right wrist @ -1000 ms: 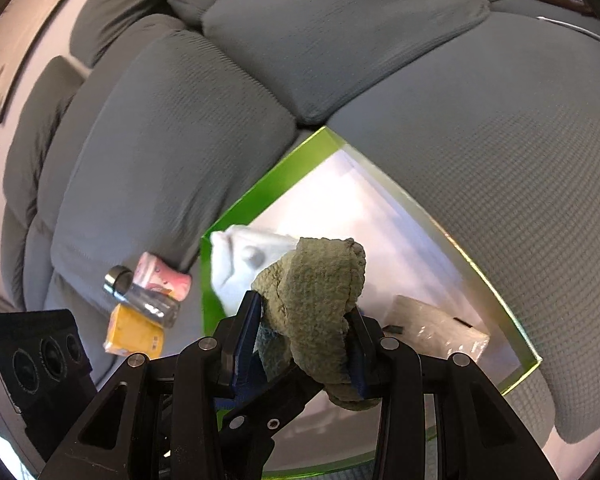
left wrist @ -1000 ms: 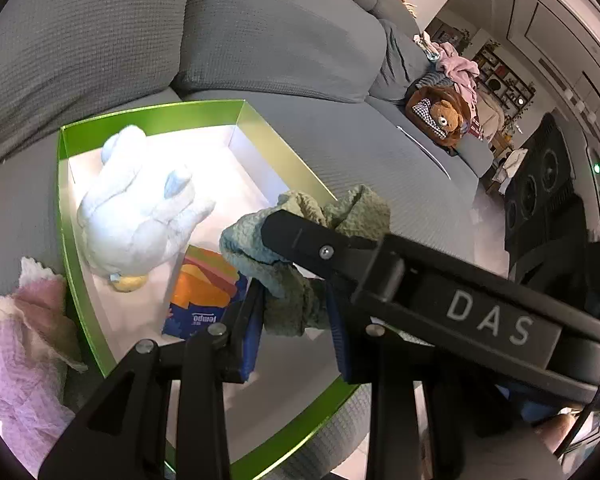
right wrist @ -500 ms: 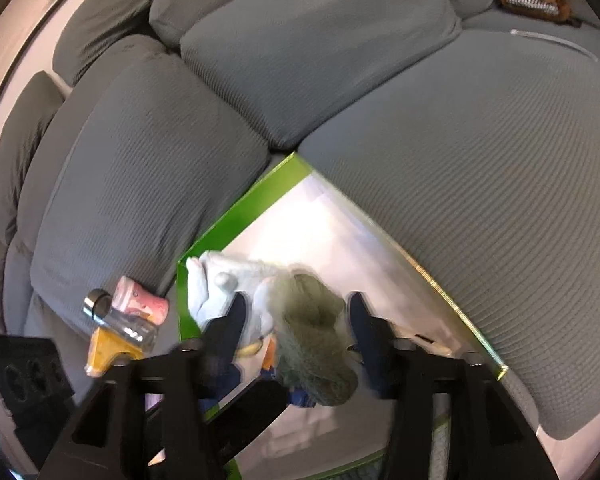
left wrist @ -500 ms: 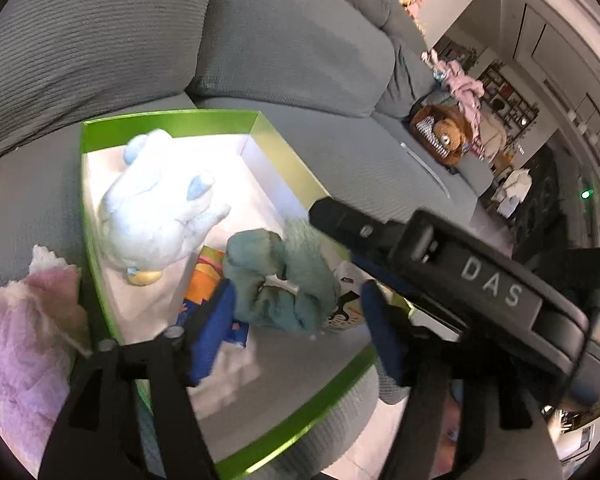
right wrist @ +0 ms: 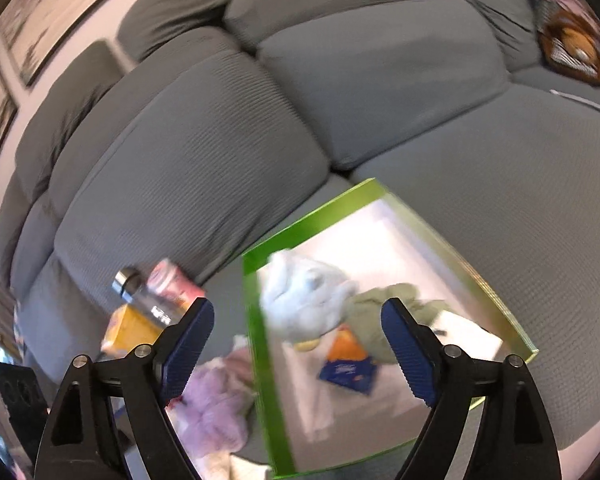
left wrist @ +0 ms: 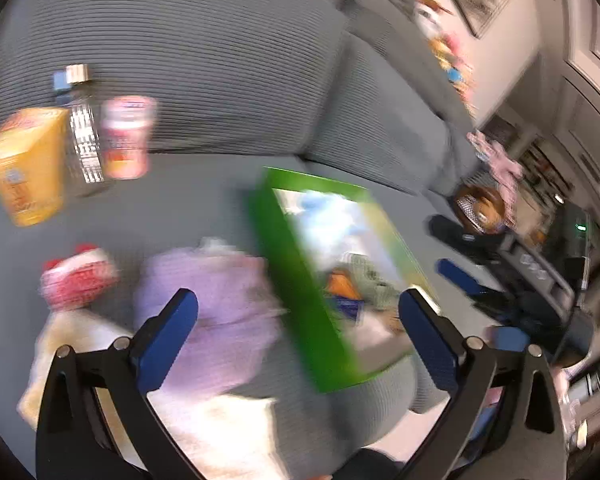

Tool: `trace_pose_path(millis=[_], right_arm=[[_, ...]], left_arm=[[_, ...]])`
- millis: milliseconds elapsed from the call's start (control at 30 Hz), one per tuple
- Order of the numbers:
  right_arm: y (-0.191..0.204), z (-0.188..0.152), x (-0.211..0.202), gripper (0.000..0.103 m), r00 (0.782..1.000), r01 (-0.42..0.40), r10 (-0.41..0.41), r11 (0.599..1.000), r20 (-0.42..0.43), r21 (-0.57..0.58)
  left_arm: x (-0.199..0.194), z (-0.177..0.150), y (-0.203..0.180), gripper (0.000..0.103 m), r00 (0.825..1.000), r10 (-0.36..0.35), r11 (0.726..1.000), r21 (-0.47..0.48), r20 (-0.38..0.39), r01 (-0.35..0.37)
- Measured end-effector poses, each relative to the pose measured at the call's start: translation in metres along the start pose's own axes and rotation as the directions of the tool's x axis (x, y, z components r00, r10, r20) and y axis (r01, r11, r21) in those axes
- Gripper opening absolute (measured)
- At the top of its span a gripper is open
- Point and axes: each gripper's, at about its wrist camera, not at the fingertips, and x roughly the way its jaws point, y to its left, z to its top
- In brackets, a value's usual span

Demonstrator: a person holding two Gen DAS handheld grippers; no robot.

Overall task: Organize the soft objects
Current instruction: 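Move the right gripper back to the purple mesh pouf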

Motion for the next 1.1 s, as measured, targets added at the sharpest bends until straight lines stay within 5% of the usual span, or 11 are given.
trace_pose_path(millis=[133, 267, 500, 700, 867, 933, 1000, 1100], right_arm=[[0.049, -0.012, 0.011, 0.087, 0.999, -0.015, 0.008, 0.986, -0.042, -0.168], [0.098, -0.036, 0.036, 0.087, 0.993, -0.038, 0.001, 0.953, -0.121, -0.300], [0.153, -0.091, 0.103, 0.087, 0.962, 0.010, -0.137, 0.883, -0.237, -0.470], [0.145, -0.108, 0.129, 0.087, 0.927, 0.129, -0.289, 0.845, -0.239, -0.519], [0.132, -0.110, 0.140, 0.086, 0.916, 0.151, -0.313, 0.849, -0.252, -0.507], [0.130, -0.113, 0.144, 0.080, 0.916, 0.135, -0.303, 0.851, -0.264, -0.507], [0.130, -0.114, 0.146, 0.048, 0.916, 0.118, -0.290, 0.856, -0.278, -0.503], [0.134, -0.113, 0.143, 0.029, 0.928, 0.090, -0.256, 0.859, -0.271, -0.505]], left_arm=[[-0.029, -0.015, 0.044, 0.100, 0.970, 0.238, 0.971, -0.028, 0.045, -0.237], [-0.041, -0.037, 0.085, 0.100, 0.930, 0.367, 0.930, -0.041, 0.026, -0.366], [-0.045, -0.057, 0.144, 0.099, 0.896, 0.445, 0.883, -0.164, -0.006, -0.440], [-0.054, -0.058, 0.153, 0.099, 0.896, 0.444, 0.879, -0.191, -0.011, -0.437], [-0.054, -0.058, 0.145, 0.099, 0.890, 0.455, 0.880, -0.150, -0.004, -0.451], [-0.053, -0.058, 0.145, 0.099, 0.895, 0.446, 0.885, -0.151, -0.003, -0.441], [-0.053, -0.057, 0.147, 0.099, 0.897, 0.441, 0.886, -0.160, -0.005, -0.436], [-0.052, -0.057, 0.151, 0.099, 0.895, 0.445, 0.882, -0.169, -0.012, -0.441]])
